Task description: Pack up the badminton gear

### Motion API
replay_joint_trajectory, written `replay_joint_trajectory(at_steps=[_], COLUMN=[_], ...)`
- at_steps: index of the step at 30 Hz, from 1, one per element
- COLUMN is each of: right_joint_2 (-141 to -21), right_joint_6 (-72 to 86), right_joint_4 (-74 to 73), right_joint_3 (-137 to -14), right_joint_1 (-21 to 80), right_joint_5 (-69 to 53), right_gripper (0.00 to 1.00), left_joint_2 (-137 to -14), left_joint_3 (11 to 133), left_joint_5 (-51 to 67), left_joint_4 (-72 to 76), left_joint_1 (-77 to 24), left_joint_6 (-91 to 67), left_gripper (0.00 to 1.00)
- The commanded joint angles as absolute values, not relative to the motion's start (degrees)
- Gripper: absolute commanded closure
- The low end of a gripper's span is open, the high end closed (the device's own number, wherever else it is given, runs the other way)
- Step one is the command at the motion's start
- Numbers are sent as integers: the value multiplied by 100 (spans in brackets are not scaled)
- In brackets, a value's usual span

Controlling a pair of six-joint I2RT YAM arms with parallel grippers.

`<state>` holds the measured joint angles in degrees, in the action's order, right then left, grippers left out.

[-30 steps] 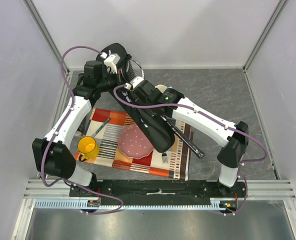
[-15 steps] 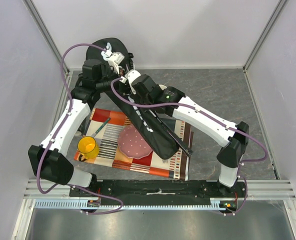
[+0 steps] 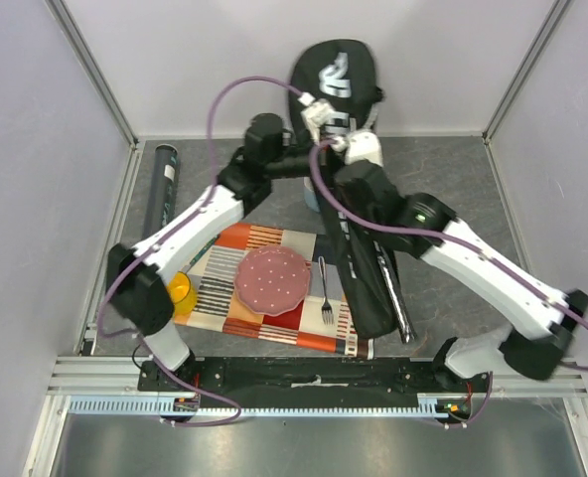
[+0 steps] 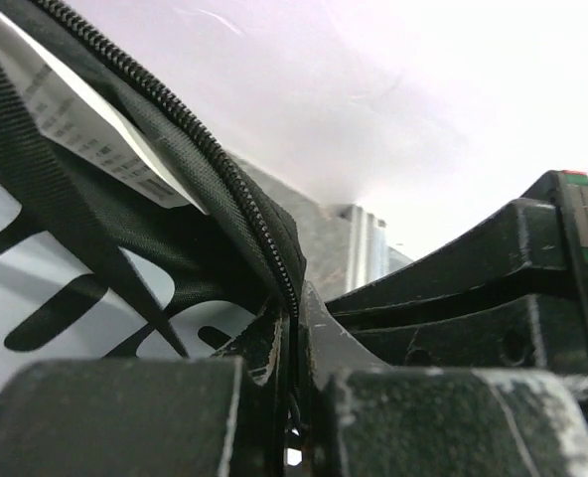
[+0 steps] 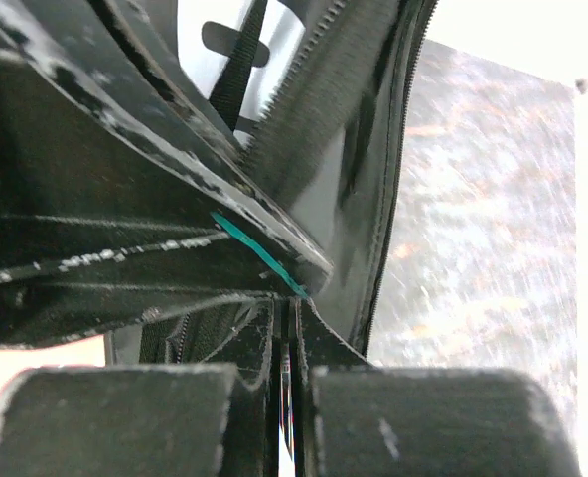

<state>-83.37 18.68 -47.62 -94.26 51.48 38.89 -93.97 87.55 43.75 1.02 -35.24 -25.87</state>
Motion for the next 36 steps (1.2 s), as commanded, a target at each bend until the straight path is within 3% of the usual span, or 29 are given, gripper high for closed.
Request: replay_joint_trajectory(at_steps=[1,7,13,21,34,36], right_joint_2=[-7016,-6161,-6687,-7462,-8789,-8746], right_joint_6=[2970,3041,2647,2242,2118,2258], right_joint_4=[-3814,-4017,-3596,-3130,-2741,-3030], right_joint_3=[-8100,-6832,-6197,-5925,-5994,-6090], right_joint_1=[4652,3605,3200,2989,2813,2813], right_joint_5=[4912,5035,5719,6214,5144,4932], right_gripper=[100,100,100,100,100,89], left_joint_2=[-10562,-12513,-13982,-14414,-14274,-14177], left_joint_3=[9902,11649,12875,12430,11426,11391], left_joint_5=[4738,4729,4605,4983,5071,5106], left_joint_4=[773,845,281,518,703,738], left_joint_1=[-4332,-4860,-4975,-4922,-4509,-4474], left_joint_6=[-3698,-4245,-4534,-4579,-4482,-4483], left_gripper=[98,98,98,98,98,98])
